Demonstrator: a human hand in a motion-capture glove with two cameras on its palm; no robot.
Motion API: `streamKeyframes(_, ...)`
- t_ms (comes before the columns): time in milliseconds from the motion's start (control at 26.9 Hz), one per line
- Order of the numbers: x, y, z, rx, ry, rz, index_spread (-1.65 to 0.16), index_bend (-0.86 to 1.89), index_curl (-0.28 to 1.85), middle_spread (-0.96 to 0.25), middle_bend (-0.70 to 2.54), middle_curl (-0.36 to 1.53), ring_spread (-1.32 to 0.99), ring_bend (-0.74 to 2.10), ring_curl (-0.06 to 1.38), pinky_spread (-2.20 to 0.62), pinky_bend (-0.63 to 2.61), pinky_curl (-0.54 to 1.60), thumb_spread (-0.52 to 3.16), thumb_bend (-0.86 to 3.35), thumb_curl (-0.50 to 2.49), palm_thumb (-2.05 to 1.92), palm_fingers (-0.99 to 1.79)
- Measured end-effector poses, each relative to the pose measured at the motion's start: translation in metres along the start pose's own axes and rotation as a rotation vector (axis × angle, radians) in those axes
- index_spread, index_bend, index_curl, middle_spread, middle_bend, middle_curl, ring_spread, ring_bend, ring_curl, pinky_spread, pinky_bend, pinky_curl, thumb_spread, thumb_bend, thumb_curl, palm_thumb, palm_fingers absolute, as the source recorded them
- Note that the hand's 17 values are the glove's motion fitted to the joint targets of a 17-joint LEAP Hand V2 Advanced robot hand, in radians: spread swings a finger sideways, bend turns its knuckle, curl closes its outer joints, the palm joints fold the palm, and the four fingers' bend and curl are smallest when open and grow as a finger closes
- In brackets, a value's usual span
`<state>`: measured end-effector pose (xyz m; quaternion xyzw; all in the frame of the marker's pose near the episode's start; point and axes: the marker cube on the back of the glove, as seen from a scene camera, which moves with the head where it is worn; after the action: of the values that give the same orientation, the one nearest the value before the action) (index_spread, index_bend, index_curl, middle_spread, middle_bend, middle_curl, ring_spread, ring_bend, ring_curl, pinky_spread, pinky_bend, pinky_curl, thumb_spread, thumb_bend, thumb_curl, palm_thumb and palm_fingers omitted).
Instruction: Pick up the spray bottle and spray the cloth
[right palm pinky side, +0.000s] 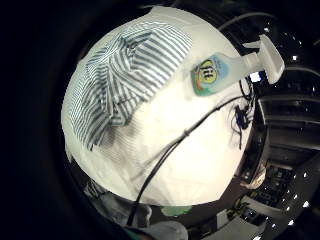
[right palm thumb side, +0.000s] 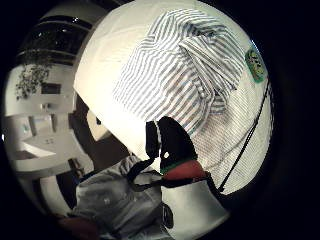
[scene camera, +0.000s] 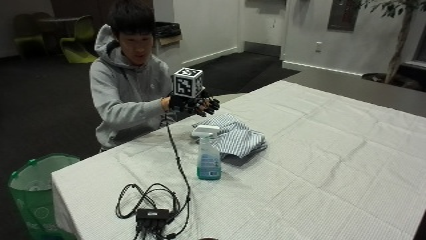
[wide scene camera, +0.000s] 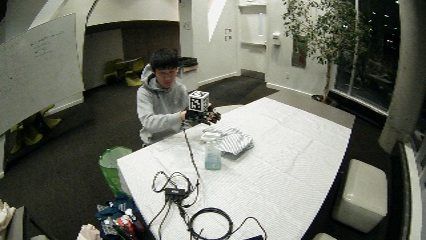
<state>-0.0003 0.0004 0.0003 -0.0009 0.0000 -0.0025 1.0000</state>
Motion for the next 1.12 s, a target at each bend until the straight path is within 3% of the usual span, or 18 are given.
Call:
streamKeyframes(372, -0.001, 0.002, -0.001, 0.036, -0.018, -0.028, -0.34, 0.15, 0.11, -0.02, 0.2, 0.12, 0.08, 0.2, 0.07, 0.2, 0.47, 0.19, 0.83, 0.2, 0.17, 0.45, 0.08)
streamKeyframes(781, 0.02, 0.016, -0.014, 0.259, -0.077, -0.055, -0.38, 0.14, 0.16, -0.03, 0.22, 0.19, 0.08, 0.23, 0.12, 0.23, 0.46, 0.23, 1.0, 0.13, 0.23, 0.5, 0.07)
streamKeyframes(1116, 0.063, 0.043, -0.022, 0.477, -0.136, 0.027, -0.4, 0.11, 0.17, -0.03, 0.25, 0.24, 0.08, 0.25, 0.16, 0.24, 0.48, 0.27, 1.04, 0.08, 0.27, 0.54, 0.03)
